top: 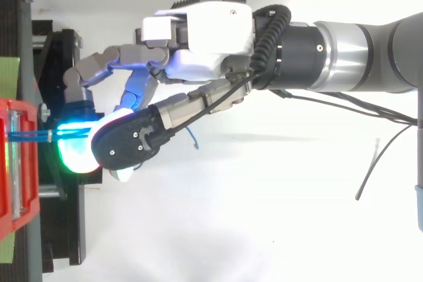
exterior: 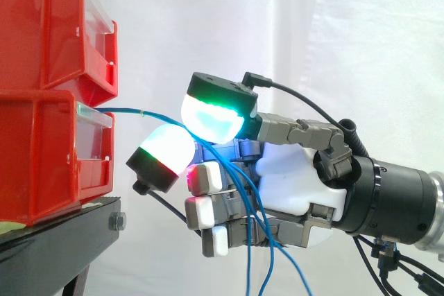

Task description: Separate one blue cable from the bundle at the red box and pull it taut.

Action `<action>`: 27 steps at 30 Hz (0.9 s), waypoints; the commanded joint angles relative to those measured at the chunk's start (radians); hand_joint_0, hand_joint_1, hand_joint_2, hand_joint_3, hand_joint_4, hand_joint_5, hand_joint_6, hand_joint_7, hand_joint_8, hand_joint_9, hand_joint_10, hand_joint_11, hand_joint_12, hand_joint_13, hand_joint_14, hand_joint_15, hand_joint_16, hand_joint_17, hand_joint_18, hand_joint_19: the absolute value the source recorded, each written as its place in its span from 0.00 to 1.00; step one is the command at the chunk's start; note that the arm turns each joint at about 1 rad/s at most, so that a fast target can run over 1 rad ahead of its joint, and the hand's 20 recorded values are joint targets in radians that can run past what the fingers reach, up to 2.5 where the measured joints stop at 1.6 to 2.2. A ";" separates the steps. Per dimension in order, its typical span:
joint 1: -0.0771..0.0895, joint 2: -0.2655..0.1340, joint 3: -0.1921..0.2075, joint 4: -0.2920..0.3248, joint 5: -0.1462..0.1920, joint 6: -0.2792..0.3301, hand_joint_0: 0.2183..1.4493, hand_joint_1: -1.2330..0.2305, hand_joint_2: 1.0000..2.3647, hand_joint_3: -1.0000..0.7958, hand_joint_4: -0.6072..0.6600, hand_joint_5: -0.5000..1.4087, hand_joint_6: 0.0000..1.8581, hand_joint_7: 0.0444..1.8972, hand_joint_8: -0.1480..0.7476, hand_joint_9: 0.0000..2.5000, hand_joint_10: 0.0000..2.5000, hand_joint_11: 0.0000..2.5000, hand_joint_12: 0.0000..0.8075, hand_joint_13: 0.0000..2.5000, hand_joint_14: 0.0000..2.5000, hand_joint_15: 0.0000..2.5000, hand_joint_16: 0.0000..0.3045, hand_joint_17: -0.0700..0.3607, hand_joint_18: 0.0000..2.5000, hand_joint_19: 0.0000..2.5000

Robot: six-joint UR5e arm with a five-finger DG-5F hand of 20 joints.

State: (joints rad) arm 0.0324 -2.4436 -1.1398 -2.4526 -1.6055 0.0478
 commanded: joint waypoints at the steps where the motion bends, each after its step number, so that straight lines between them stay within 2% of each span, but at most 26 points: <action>1: 0.000 0.000 0.000 0.001 0.002 -0.014 0.41 0.35 0.00 0.58 0.65 0.19 0.36 0.55 0.63 0.42 0.00 0.29 0.56 0.44 0.01 0.22 0.18 0.45 0.39 0.27; 4: 0.000 0.000 0.000 0.001 0.002 -0.023 0.42 0.32 0.00 0.55 0.66 0.17 0.42 0.47 0.62 0.41 0.01 0.31 0.55 0.43 0.01 0.23 0.17 0.44 0.39 0.27; 6: 0.000 0.000 0.000 0.001 0.002 -0.025 0.39 0.32 0.01 0.49 0.66 0.16 0.44 0.46 0.60 0.40 0.01 0.32 0.54 0.43 0.01 0.23 0.17 0.43 0.38 0.28; 8: 0.000 0.000 0.000 0.001 0.002 -0.028 0.33 0.37 0.01 0.36 0.66 0.15 0.45 0.46 0.60 0.40 0.00 0.33 0.53 0.42 0.01 0.24 0.16 0.42 0.37 0.28; 10: 0.000 0.000 0.000 0.001 0.002 -0.032 0.30 0.42 0.00 0.31 0.68 0.15 0.46 0.45 0.61 0.40 0.01 0.33 0.53 0.42 0.01 0.24 0.16 0.42 0.38 0.28; 11: 0.000 0.000 0.000 0.001 0.004 -0.034 0.29 0.48 0.00 0.28 0.68 0.16 0.46 0.45 0.61 0.41 0.01 0.33 0.54 0.43 0.01 0.24 0.17 0.43 0.38 0.28; 14: 0.000 0.000 0.000 0.001 0.004 -0.040 0.29 0.56 0.00 0.28 0.68 0.16 0.46 0.46 0.63 0.42 0.01 0.33 0.54 0.43 0.01 0.24 0.17 0.43 0.38 0.28; 17: 0.000 0.000 0.000 0.003 0.004 -0.052 0.33 0.56 0.00 0.31 0.67 0.17 0.46 0.46 0.63 0.43 0.01 0.34 0.54 0.43 0.01 0.24 0.17 0.43 0.39 0.29; 21: 0.000 0.000 0.000 0.006 0.006 -0.071 0.33 0.51 0.01 0.39 0.66 0.16 0.46 0.46 0.63 0.42 0.01 0.34 0.54 0.43 0.01 0.24 0.17 0.43 0.39 0.28; 24: 0.000 0.000 0.000 0.006 0.012 -0.086 0.34 0.41 0.01 0.47 0.68 0.16 0.46 0.45 0.65 0.42 0.01 0.34 0.57 0.44 0.01 0.24 0.18 0.45 0.40 0.28; 27: 0.000 0.000 0.000 0.006 0.022 -0.111 0.35 0.37 0.01 0.49 0.67 0.16 0.47 0.44 0.64 0.42 0.01 0.35 0.57 0.43 0.01 0.24 0.19 0.46 0.40 0.27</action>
State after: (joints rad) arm 0.0322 -2.4436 -1.1398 -2.4468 -1.5917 -0.0423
